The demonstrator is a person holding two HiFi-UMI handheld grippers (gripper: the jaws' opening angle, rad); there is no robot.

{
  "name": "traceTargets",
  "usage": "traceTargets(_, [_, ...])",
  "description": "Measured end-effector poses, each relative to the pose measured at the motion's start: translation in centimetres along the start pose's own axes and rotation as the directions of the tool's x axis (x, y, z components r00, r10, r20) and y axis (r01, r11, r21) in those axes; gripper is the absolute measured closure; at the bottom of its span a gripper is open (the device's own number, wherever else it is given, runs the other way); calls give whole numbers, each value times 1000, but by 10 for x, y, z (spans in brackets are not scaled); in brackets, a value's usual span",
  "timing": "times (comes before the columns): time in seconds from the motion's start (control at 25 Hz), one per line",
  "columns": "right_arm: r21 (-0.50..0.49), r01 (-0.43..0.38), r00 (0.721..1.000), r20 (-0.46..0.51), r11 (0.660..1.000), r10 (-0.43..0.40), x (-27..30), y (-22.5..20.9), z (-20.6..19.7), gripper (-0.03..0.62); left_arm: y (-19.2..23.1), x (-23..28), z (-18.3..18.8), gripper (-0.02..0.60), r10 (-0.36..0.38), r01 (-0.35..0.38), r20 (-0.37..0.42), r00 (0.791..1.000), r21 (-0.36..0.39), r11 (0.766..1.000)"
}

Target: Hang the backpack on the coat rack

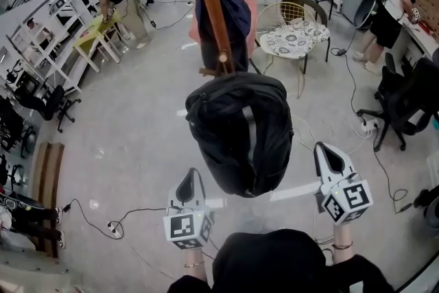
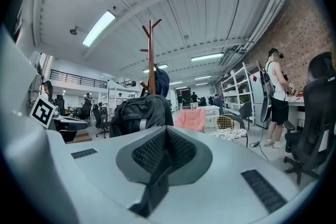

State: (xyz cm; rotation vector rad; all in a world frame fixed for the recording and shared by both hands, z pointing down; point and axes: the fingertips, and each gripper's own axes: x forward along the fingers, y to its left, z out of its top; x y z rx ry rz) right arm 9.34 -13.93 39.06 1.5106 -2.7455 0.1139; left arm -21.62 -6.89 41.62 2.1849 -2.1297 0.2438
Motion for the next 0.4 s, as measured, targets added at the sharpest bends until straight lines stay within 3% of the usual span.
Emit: traceTargets(0.4, [12, -5, 1000, -2, 1000, 5, -2, -2, -2, 582, 0, -4, -2, 568, 17, -17, 0, 1000, -8, 1000])
